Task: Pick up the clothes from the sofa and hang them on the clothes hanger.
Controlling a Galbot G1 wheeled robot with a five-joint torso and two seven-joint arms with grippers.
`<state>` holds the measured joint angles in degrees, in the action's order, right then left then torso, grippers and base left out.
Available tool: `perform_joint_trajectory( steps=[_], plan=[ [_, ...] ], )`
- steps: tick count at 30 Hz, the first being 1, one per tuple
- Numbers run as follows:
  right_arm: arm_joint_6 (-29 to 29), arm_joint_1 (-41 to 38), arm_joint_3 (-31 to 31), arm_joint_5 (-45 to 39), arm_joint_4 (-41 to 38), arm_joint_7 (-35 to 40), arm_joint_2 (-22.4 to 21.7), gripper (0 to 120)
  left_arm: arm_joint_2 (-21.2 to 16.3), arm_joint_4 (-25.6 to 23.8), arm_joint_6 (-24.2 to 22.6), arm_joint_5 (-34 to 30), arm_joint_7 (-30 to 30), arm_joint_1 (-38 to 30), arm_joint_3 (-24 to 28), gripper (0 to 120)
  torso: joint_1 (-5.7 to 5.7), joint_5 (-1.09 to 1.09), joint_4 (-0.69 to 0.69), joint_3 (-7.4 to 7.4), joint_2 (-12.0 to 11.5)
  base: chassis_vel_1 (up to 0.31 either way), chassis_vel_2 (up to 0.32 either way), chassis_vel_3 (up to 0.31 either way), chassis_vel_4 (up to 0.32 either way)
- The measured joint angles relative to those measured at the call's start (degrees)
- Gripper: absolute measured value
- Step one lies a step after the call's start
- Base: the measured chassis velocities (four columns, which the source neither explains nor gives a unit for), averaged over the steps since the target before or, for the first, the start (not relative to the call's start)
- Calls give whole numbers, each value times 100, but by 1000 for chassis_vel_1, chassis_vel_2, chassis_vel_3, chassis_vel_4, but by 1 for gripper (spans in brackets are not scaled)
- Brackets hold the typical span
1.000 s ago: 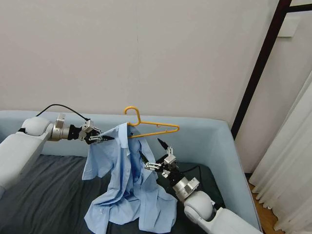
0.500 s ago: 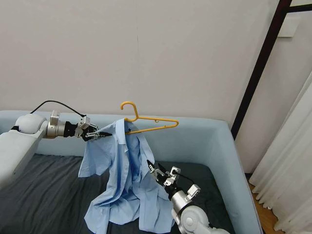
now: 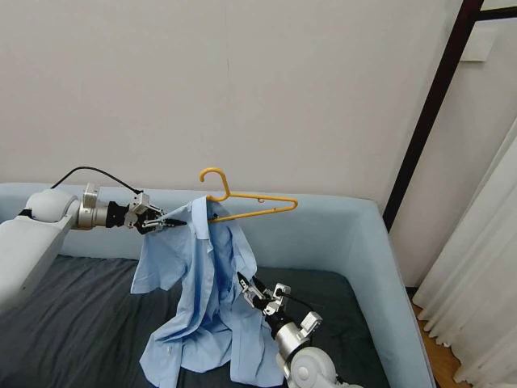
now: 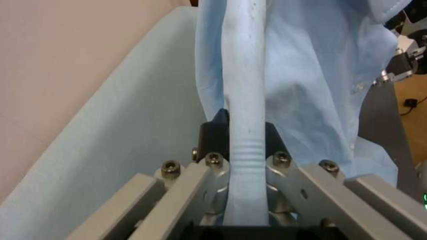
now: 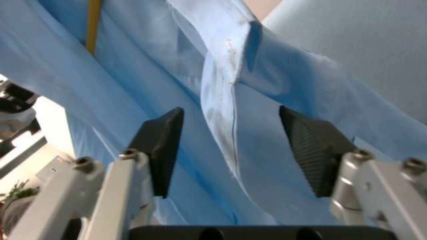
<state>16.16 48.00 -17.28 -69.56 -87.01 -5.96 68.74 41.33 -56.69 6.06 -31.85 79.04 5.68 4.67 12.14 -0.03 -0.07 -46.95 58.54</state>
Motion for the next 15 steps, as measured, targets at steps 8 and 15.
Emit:
perform_joint_trajectory(
  steps=[8, 15],
  plan=[
    [65, 76, 177, 5, -58, -204, 4, 23, -10, -1, 7, 0, -5, 68, -92, 2, 0, 0, 0, 0, 0, 0, 0, 0, 0],
    [83, 89, 321, -153, -168, -279, -38, 1, -11, 9, 13, 0, -7, 94, -127, 2, 0, 0, 0, 0, 0, 0, 0, 0, 0]
  ],
)
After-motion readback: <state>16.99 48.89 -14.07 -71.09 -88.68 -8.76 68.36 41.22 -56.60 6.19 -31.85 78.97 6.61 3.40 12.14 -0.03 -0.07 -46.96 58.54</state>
